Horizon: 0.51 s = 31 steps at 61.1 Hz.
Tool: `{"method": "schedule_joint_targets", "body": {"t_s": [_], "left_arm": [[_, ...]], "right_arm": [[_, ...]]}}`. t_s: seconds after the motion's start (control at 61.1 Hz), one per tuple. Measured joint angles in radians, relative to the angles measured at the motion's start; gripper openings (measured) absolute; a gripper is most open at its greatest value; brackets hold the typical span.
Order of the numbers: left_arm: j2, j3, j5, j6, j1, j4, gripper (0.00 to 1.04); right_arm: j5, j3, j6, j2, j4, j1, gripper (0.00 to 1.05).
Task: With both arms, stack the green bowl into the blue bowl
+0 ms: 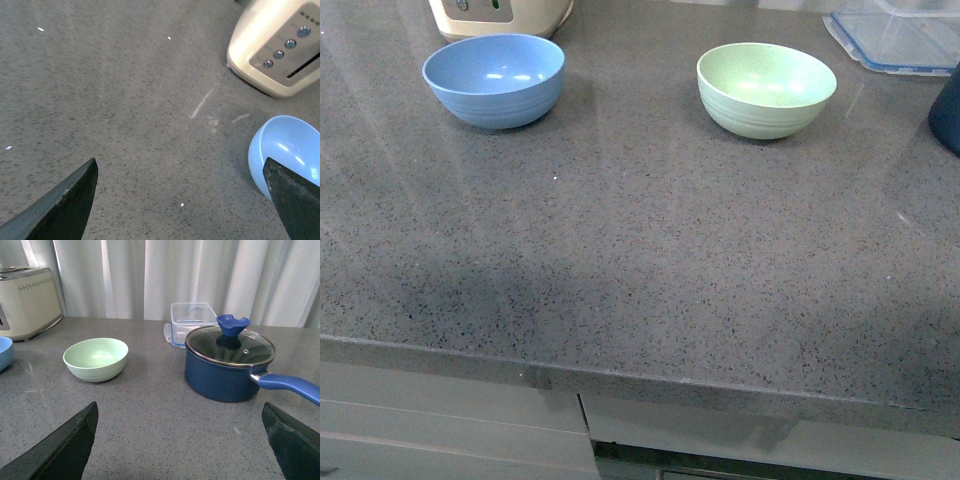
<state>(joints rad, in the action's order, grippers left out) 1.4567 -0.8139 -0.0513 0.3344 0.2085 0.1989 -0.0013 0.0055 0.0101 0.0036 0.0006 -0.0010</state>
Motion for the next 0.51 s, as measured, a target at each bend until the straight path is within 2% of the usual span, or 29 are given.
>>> {"method": "schedule_joint_targets", "body": {"t_s": [0.507], "left_arm": [[0.371, -0.39, 0.007, -0.041, -0.125, -0.135, 0.98]], "right_arm": [[0.0, 0.0, 0.0, 0.0, 0.0, 0.0, 0.95]]}}
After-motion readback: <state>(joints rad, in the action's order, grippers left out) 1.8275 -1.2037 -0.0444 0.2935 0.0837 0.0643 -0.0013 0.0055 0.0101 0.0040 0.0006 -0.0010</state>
